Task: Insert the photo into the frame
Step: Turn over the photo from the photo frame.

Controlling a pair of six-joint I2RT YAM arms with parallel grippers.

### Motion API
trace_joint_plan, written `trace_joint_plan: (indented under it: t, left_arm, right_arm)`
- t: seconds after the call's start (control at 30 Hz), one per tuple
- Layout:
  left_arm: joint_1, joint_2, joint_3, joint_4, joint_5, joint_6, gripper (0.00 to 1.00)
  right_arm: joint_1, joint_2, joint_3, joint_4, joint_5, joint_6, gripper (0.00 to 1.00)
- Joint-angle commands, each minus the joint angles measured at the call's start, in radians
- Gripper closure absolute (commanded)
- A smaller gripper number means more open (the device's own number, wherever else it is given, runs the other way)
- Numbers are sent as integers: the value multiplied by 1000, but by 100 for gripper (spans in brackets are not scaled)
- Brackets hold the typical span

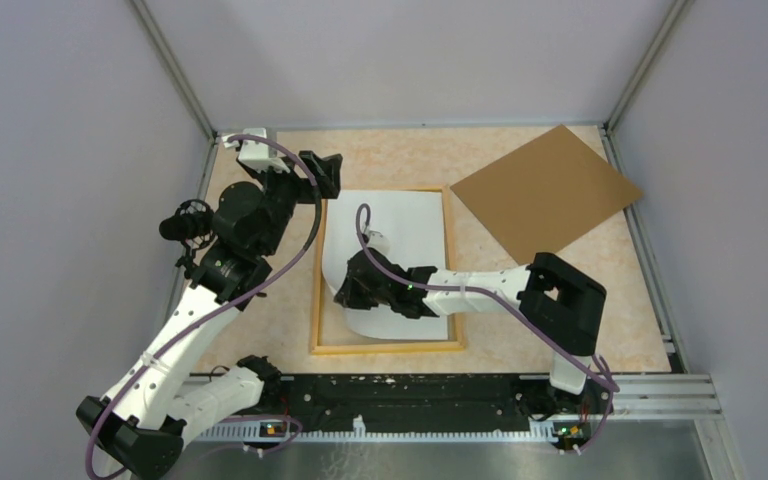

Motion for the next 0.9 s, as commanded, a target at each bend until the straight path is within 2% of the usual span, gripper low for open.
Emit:
trace_joint_plan:
  t: [0.0, 0.2, 0.53, 0.87]
  left_arm:
    - [4, -12, 16, 45, -2, -8, 1]
    - [5, -10, 16, 45, 7, -15, 1]
    - [5, -5, 15, 45, 8, -17, 1]
    - [6, -3, 14, 45, 10, -18, 1]
  right_arm:
    - [5, -11, 16, 3, 28, -54, 100]
    - [3, -47, 8, -105, 82, -131, 100]
    - [3, -34, 9, -132, 71, -155, 100]
    - [8, -18, -9, -44, -42, -174, 100]
